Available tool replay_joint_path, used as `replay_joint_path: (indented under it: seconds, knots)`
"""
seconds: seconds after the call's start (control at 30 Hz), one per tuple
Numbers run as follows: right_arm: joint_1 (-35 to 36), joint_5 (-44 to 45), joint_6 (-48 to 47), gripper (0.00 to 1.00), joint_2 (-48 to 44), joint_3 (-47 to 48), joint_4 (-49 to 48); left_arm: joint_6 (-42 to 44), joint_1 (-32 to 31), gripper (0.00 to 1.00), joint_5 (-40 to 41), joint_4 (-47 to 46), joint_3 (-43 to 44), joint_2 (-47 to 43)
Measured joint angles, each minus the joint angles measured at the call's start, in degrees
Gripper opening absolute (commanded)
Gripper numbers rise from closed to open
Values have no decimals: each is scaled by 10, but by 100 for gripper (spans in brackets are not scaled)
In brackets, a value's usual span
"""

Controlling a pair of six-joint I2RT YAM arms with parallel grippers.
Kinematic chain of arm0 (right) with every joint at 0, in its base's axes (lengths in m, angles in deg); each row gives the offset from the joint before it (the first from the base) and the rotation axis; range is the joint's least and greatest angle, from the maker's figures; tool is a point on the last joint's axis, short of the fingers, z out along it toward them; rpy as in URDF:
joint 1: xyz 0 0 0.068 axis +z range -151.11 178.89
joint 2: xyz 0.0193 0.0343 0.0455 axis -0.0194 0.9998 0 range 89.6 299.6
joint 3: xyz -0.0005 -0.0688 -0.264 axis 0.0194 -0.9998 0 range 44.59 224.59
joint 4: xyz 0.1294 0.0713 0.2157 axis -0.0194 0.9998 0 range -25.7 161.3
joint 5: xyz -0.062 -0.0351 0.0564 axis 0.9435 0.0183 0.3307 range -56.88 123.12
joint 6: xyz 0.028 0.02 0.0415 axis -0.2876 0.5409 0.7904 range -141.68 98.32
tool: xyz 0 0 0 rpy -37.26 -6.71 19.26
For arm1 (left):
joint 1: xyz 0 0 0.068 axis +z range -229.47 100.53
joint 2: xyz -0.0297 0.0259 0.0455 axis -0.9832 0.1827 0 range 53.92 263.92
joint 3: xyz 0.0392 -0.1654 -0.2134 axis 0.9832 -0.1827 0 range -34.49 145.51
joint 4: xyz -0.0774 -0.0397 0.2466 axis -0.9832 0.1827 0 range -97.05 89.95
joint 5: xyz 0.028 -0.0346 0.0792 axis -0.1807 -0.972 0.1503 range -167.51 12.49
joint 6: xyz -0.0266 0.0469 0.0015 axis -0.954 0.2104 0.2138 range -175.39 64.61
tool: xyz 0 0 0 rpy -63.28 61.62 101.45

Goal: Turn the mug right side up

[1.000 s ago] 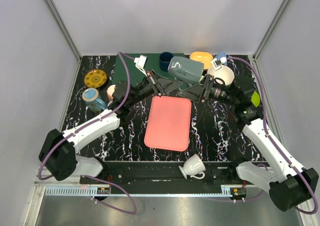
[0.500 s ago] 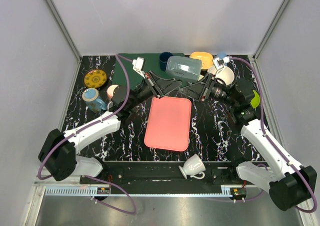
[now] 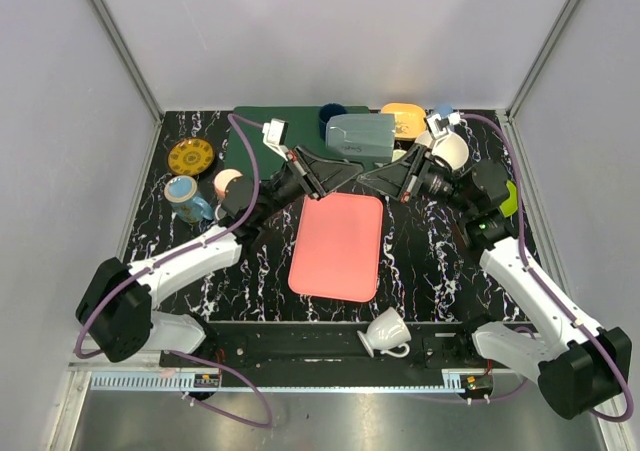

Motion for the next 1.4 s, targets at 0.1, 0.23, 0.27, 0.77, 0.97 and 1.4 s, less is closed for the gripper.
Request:
replay_joint_path:
  seconds: [0.1,0.23,0.27,0.77,0.97,1.4]
  knots:
    - [1,-1,-9,0,-1,0,17,0,0,2,3,-2,-11,-3]
    - [3,3,-55,0,-18,0,87,-6,0,20,-1,-8,-32,-4]
    - [4,4,-63,0,-21,0,98,-12,0,28,-3,-16,-42,-4]
    - [3,92,-169,0,-65,-9,292,-62,28,66,-65,-129,-164,-9]
    - [5,252,-260,0,2,54,501,76,58,72,-10,175,-186,-177]
    - [125,500,-361,0,286,230,672,267,51,70,240,667,-130,-335]
